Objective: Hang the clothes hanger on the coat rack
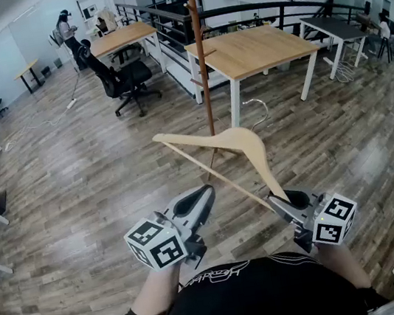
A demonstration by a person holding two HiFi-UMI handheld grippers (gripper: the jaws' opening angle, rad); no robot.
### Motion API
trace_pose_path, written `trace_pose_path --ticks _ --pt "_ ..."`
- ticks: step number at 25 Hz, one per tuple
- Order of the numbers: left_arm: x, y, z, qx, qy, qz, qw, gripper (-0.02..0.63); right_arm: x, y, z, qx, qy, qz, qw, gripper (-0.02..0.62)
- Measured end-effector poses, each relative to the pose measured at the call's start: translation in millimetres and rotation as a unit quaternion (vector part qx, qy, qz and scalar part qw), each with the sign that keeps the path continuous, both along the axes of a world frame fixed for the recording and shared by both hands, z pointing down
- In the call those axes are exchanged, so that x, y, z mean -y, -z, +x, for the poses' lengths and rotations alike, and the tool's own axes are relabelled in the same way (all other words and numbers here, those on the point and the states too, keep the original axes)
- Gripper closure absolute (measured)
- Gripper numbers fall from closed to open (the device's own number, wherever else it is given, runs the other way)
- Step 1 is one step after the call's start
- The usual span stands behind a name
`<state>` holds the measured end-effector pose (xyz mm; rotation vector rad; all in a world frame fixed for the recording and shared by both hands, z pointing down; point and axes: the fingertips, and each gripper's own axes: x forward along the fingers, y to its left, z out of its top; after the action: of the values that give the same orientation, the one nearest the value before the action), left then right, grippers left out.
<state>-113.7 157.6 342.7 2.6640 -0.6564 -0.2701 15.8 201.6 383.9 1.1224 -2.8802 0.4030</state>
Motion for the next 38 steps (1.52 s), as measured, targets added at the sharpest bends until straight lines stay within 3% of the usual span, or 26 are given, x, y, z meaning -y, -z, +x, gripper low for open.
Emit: trace_pose_path --ticks 10,27,38 --pt "-13 2 33 0.011 -0.002 0.006 0.9999 0.592 -9 1 28 0.017 0.002 0.0 1.0 0.518" --pt "-20 16 146 0.03 0.01 0.037 0.9988 0.592 -10 2 135 0.01 0.025 0.017 0.999 0.518" --pt "3 -5 152 0.041 0.033 0.015 0.9985 0.592 14 -20 150 0.025 0.037 -0.004 0.999 0.518"
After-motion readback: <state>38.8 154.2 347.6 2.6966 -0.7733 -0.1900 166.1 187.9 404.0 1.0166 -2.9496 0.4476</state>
